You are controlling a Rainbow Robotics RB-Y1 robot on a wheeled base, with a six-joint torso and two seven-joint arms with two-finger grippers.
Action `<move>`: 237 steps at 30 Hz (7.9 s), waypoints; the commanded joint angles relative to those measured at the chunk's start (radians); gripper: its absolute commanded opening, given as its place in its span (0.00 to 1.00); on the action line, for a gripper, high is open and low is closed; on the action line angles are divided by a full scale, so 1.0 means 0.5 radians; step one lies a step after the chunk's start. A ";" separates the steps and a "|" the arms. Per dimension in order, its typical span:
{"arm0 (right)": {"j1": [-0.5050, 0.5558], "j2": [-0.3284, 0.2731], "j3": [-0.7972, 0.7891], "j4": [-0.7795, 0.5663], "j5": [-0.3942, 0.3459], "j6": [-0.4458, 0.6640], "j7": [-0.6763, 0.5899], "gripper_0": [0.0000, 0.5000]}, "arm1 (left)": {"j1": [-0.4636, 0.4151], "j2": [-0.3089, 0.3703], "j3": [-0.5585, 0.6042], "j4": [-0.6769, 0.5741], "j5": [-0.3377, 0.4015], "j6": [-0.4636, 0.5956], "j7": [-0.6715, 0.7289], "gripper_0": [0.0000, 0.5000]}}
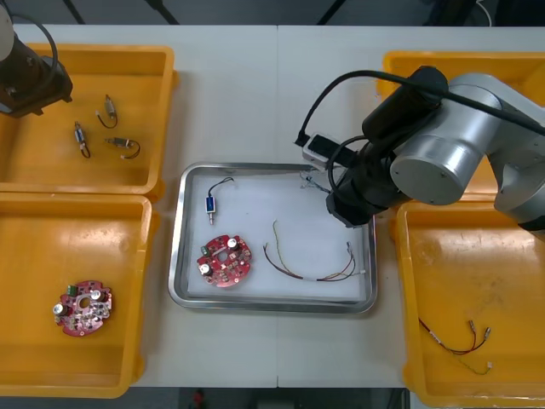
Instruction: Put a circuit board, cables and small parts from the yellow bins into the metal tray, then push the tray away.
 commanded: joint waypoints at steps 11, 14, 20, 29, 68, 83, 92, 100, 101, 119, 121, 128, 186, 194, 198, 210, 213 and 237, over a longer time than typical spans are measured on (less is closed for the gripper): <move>-0.073 0.067 0.361 0.150 0.138 -0.367 0.160 0.00 | 0.120 -0.035 -0.195 -0.008 0.080 -0.205 -0.189 1.00; -0.073 0.067 0.361 0.147 0.144 -0.367 0.172 0.03 | 0.123 -0.035 -0.198 -0.008 0.150 -0.205 -0.182 1.00; -0.070 0.064 0.364 0.150 0.175 -0.349 0.175 0.94 | 0.136 -0.047 -0.201 -0.008 0.211 -0.208 -0.189 1.00; -0.073 0.052 0.346 0.132 0.175 -0.336 0.138 1.00 | 0.145 -0.050 -0.247 -0.008 0.190 -0.230 -0.195 1.00; 0.151 -0.445 -0.863 -0.476 -0.497 0.783 -1.285 1.00 | 0.185 -0.050 -0.278 0.004 0.193 -0.288 -0.308 0.00; 0.424 -0.663 -1.163 -0.482 -0.528 0.860 -1.650 1.00 | -0.033 0.079 -0.094 -0.211 0.156 0.332 -0.354 0.00; 0.691 -0.694 -1.455 -0.482 -0.553 0.860 -1.613 1.00 | -0.116 0.161 0.072 -0.447 0.221 0.786 -0.330 0.00; 0.847 -0.694 -1.556 -0.482 -0.522 0.851 -1.558 1.00 | -0.165 0.257 0.078 -0.619 0.460 0.865 -0.253 0.00; 0.869 -0.694 -1.553 -0.482 -0.519 0.833 -1.549 1.00 | -0.165 0.263 0.081 -0.653 0.472 0.878 -0.207 0.00; 1.124 -0.666 -1.553 -0.482 -0.384 0.612 -1.270 1.00 | -0.134 0.045 0.103 -1.214 0.463 1.016 0.514 0.00; 1.148 -0.663 -1.553 -0.482 -0.378 0.584 -1.264 1.00 | -0.098 -0.010 0.103 -1.303 0.408 1.022 0.615 0.00; 1.173 -0.608 -1.556 -0.482 -0.350 0.569 -1.251 1.00 | 0.089 -0.213 0.078 -1.604 0.165 1.034 0.876 0.01; 1.173 -0.608 -1.556 -0.482 -0.350 0.569 -1.251 1.00 | 0.491 -0.879 -0.603 -1.665 -1.025 0.819 1.419 0.01; 1.173 -0.608 -1.556 -0.482 -0.350 0.569 -1.251 1.00 | 0.491 -0.879 -0.670 -1.595 -1.016 0.752 1.437 0.01; 1.173 -0.608 -1.556 -0.482 -0.350 0.569 -1.251 1.00 | 0.488 -0.879 -0.670 -1.595 -1.013 0.749 1.444 0.01; 1.173 -0.608 -1.556 -0.482 -0.350 0.569 -1.251 1.00 | 0.491 -0.879 -0.670 -1.610 -1.056 0.737 1.456 0.59; 1.173 -0.608 -1.556 -0.482 -0.350 0.569 -1.251 1.00 | 0.488 -0.876 -0.664 -1.622 -1.065 0.737 1.462 0.63; 1.231 -0.574 -1.492 -0.464 -0.359 0.575 -1.251 1.00 | 0.488 -0.326 0.048 -2.629 -0.396 1.560 1.425 0.90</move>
